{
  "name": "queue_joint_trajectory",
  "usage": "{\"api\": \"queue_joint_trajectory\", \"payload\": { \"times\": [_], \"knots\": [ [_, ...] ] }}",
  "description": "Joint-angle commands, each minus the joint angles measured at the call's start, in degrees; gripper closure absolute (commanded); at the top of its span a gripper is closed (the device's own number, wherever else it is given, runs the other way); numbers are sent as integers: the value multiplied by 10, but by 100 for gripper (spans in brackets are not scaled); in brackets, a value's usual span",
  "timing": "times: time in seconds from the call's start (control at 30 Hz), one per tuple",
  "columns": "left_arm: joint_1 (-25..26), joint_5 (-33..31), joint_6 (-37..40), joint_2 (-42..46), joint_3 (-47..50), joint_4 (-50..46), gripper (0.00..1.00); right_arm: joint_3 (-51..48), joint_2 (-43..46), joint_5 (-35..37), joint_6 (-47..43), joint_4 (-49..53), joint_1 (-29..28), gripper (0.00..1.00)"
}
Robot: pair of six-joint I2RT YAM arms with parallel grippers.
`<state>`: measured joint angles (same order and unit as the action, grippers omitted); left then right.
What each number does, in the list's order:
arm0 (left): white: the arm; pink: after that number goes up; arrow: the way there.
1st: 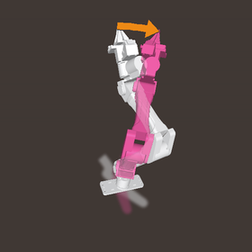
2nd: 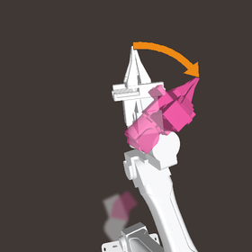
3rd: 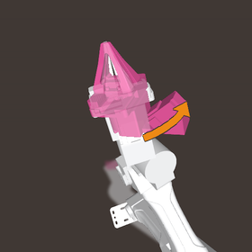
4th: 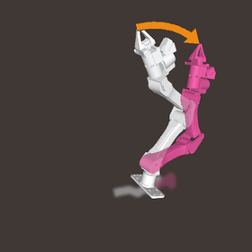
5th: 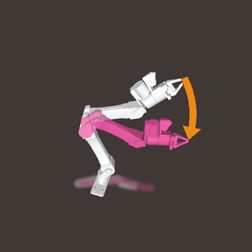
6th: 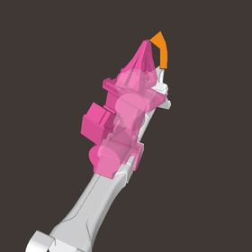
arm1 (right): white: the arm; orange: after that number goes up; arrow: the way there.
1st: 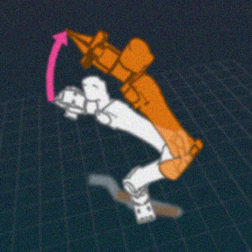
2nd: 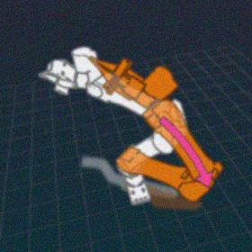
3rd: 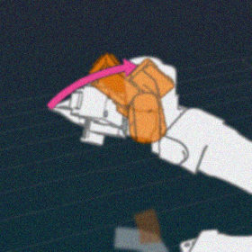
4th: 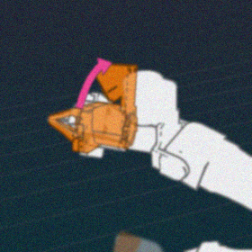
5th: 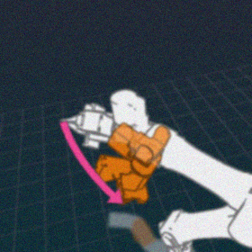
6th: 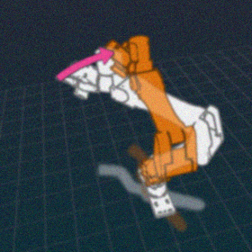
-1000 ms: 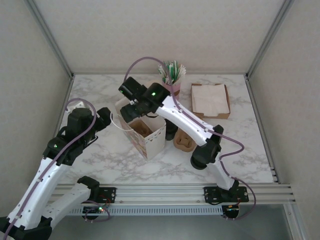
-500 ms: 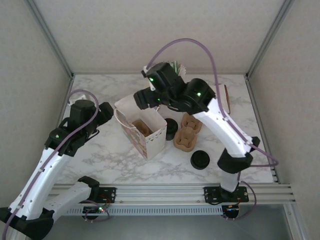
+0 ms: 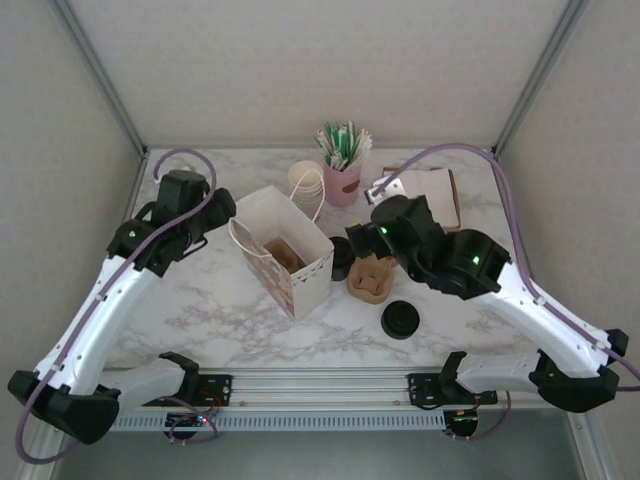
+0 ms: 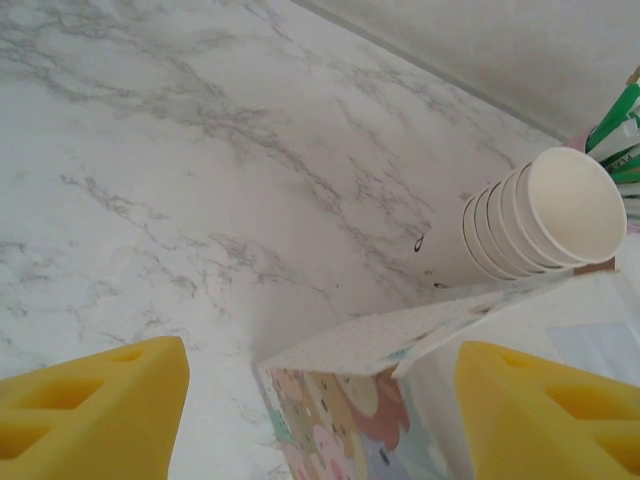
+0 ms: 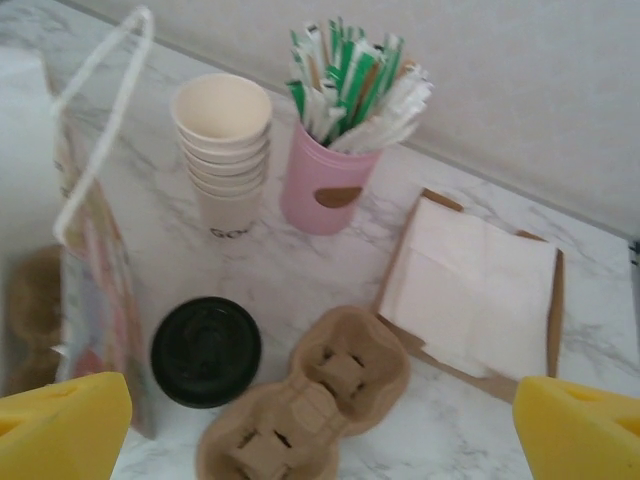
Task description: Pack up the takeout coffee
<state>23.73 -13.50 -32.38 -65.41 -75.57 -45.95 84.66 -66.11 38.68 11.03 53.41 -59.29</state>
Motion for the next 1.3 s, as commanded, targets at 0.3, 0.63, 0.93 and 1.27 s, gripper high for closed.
{"api": "queue_joint_trajectory", "payload": {
  "times": [0.3, 0.63, 0.93, 1.27],
  "knots": [
    [-27, 116, 43, -65, -66, -35, 44, -82, -55, -94, 37, -22, 43, 1],
    [-79, 244, 66, -80, -61, -39, 45, -126, -74, -256, 80, -79, 139, 2],
    [-101, 237, 54, -84, -58, -37, 42, -141, -110, -341, 101, -116, 139, 7],
    [-109, 168, 41, -65, -55, -24, 40, -119, -158, -347, 161, -127, 93, 5]
  ]
}}
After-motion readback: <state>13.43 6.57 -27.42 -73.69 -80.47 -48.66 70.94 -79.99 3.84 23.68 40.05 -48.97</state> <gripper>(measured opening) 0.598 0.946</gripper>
